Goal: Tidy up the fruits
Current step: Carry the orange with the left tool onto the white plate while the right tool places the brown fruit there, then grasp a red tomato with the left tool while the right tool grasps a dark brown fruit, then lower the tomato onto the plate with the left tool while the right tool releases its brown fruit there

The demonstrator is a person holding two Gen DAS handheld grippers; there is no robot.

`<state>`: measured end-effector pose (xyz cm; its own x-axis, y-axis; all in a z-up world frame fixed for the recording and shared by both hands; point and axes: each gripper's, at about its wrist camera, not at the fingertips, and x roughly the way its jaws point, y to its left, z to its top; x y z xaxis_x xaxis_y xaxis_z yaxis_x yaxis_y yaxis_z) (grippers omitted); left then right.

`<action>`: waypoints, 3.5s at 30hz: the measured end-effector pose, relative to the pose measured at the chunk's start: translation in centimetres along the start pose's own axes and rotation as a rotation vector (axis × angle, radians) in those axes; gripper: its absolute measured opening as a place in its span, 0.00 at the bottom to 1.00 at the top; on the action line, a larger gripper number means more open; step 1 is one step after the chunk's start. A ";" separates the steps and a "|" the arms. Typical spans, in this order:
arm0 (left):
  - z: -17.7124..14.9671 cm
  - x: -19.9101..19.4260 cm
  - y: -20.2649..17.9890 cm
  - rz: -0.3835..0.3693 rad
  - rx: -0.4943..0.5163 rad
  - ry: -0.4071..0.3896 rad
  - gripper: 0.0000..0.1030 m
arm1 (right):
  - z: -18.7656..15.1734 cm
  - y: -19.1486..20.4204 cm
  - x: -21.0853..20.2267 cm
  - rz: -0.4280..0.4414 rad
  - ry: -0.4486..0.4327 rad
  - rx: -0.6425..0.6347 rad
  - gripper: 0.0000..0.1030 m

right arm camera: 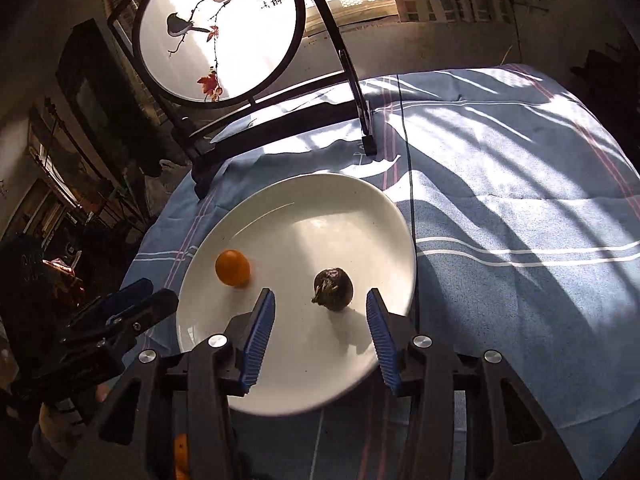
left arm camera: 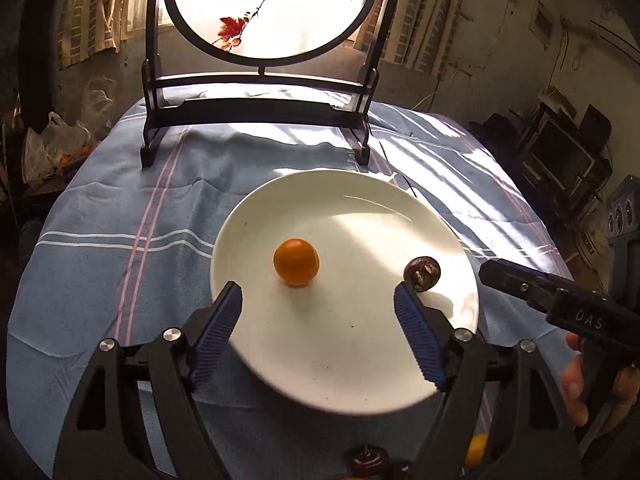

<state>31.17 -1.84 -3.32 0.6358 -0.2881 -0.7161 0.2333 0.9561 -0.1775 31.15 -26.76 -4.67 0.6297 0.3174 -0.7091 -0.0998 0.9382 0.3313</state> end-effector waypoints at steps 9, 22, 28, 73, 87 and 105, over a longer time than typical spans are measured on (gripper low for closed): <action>-11.6 -9.5 1.9 0.039 0.108 0.002 0.80 | -12.0 1.0 -9.1 -0.028 -0.040 -0.104 0.55; -19.8 -9.5 3.4 0.122 0.160 0.042 0.54 | -19.0 0.1 -11.8 -0.063 -0.045 -0.081 0.60; -19.2 -8.1 2.9 0.126 0.197 0.037 0.43 | -19.5 0.6 -11.8 -0.052 -0.037 -0.090 0.60; -21.0 -9.1 1.9 0.036 0.212 0.015 0.41 | -20.9 2.2 -7.3 -0.122 0.081 -0.199 0.37; -20.4 -12.7 1.8 0.004 0.181 -0.065 0.28 | -20.3 2.9 -10.2 -0.039 0.016 -0.200 0.37; -7.0 -5.1 -0.6 -0.054 0.133 -0.072 0.29 | -5.8 3.5 -6.4 0.012 -0.079 -0.189 0.37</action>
<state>22.67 -0.60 -4.25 0.6695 -0.3461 -0.6573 0.3608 0.9250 -0.1195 22.33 -24.72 -2.55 0.6849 0.3241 -0.6525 -0.2457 0.9459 0.2119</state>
